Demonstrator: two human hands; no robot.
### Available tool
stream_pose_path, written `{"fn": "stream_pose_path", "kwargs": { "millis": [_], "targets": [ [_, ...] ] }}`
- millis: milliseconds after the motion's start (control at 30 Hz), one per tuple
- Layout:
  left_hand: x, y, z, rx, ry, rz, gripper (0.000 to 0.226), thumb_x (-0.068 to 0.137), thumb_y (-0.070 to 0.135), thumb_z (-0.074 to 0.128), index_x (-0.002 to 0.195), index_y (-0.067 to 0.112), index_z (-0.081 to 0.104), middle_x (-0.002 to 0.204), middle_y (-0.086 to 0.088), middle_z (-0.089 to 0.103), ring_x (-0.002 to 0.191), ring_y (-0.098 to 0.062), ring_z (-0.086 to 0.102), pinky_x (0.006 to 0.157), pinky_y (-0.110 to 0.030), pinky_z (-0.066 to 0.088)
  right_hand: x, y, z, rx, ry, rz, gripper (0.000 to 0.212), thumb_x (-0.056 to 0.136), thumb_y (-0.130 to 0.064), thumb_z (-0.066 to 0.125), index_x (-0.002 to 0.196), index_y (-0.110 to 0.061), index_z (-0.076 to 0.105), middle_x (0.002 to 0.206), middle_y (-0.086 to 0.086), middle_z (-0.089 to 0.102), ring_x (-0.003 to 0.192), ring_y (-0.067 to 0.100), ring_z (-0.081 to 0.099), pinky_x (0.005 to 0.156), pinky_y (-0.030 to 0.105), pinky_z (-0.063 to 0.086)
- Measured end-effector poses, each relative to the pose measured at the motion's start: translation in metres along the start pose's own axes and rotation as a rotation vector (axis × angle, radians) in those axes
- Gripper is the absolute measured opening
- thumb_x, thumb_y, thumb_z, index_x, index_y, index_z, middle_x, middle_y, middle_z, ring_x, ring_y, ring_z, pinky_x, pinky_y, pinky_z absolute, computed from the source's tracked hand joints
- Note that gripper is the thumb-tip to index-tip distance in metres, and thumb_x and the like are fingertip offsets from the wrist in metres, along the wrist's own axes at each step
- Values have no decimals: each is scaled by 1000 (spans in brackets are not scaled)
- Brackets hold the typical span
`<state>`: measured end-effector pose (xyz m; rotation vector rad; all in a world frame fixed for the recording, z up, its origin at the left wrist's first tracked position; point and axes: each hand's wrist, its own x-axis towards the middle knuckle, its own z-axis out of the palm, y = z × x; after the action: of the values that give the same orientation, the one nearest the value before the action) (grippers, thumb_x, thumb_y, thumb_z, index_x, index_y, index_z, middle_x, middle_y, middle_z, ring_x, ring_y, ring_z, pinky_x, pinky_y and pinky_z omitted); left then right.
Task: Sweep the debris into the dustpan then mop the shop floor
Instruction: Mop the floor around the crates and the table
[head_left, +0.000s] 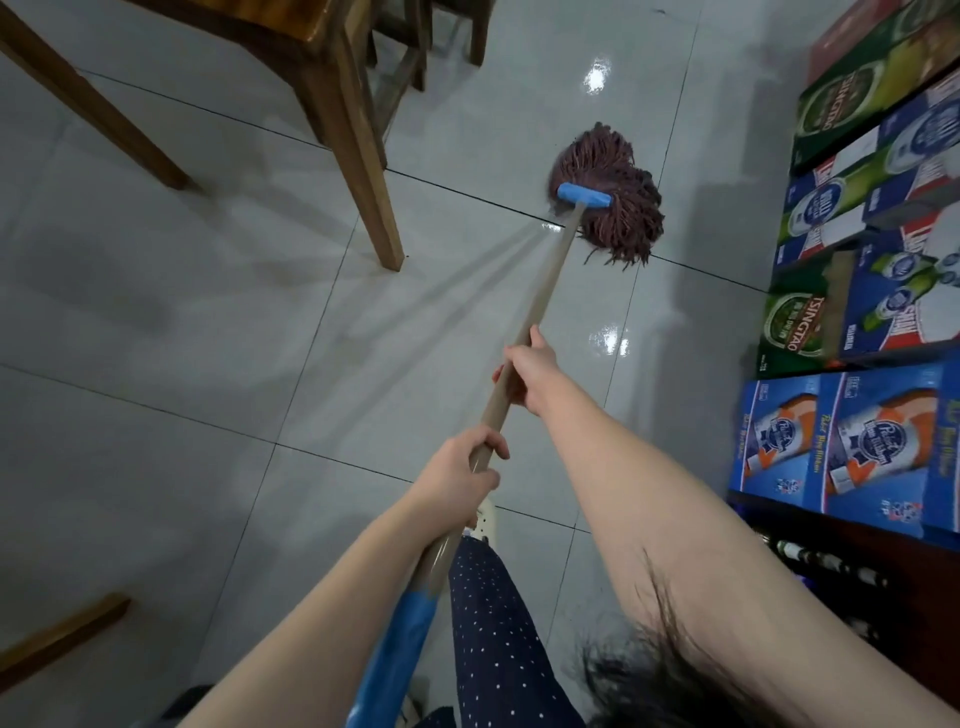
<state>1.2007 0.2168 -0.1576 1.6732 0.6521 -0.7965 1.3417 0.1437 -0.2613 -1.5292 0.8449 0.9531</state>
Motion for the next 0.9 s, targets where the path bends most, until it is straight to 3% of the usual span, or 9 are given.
{"fn": "stream_pose_path", "kwargs": {
  "millis": [100,233,333,500,700,900],
  "targets": [
    [-41,-34,7,-20,-4,-10,24,85,-2,48,95,18,54,79,-7,48,34,-14,41,32,-18,35,-31,42,7,-50,15,20,75,90,-1,40,149,-41,17,95,5,53,41,14,50,52,28,49],
    [-105,-84,12,-69,-1,19,24,84,-6,48,91,17,52,64,-6,46,28,-12,40,32,-19,33,-83,106,18,-55,-29,40,76,91,-3,43,149,-42,14,123,8,56,49,17,54,51,27,48],
    [-157,-126,19,-98,12,44,25,85,-4,51,86,21,53,65,-4,47,29,-13,42,33,-21,35,-124,156,25,-31,-63,37,75,92,-5,48,150,-41,14,134,10,52,52,20,55,51,27,48],
    [-249,-195,34,-92,37,33,26,84,-7,50,86,19,53,66,-4,46,30,-10,41,34,-21,34,-191,249,43,-44,-116,55,77,91,-4,51,149,-41,15,133,13,52,49,20,57,50,26,47],
    [-322,-242,33,-9,45,48,27,79,-12,53,85,14,54,65,-3,47,32,-3,44,37,-10,34,-251,320,57,-9,-217,114,75,95,-9,50,149,-44,11,89,7,54,48,16,57,52,28,48],
    [-314,-237,15,140,37,44,15,85,1,54,90,15,53,55,2,46,30,-16,45,33,-24,35,-249,313,71,7,-222,122,76,95,-4,43,150,-42,7,113,6,49,56,18,56,52,30,47]
  ]
}}
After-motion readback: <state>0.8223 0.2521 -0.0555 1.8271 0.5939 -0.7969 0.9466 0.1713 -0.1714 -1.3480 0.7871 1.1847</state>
